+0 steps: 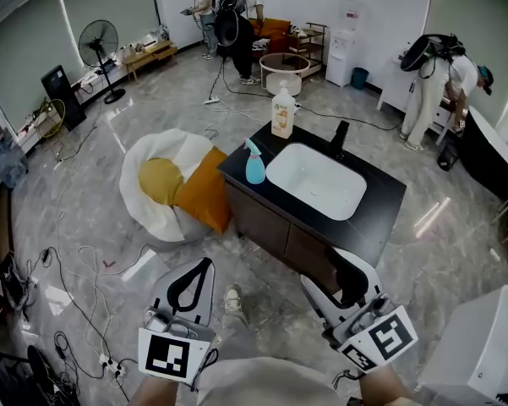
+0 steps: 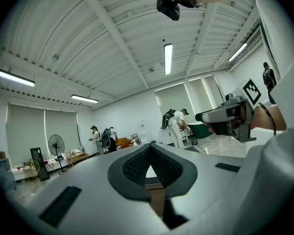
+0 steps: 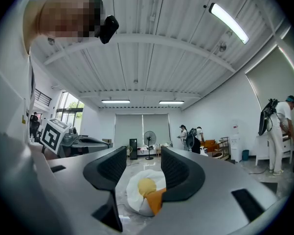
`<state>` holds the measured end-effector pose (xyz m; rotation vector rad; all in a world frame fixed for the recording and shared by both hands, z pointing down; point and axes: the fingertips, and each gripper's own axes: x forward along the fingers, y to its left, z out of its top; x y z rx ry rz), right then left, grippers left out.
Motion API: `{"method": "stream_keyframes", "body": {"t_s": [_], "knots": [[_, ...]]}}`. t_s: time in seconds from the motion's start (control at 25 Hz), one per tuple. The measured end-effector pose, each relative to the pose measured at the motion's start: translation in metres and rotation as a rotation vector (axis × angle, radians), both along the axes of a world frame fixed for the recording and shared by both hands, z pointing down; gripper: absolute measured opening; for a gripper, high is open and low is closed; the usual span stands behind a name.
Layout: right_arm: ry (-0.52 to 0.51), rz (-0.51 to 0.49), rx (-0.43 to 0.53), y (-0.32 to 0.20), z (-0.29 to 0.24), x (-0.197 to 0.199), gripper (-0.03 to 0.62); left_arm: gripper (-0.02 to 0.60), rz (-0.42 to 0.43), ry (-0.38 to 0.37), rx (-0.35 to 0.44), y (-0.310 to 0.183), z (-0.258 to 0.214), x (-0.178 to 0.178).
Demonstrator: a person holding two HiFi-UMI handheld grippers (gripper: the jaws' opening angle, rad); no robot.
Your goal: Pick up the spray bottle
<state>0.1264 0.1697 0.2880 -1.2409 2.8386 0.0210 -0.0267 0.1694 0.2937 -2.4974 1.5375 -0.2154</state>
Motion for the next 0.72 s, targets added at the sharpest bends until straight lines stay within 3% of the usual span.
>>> {"method": "stream_keyframes", "body": {"t_s": [0.32,0.72], "knots": [[0.029,0.015,-0.028,-0.090,0.011,-0.043,0.244,0.017,0.024,-0.017,-0.029,-0.088,0.011,-0.036],[0.029,0.076,-0.091,-0.230,0.011,-0.092,0.244,0.017,0.080,0.036,-0.035,-0.227,-0.008,-0.085]]}}
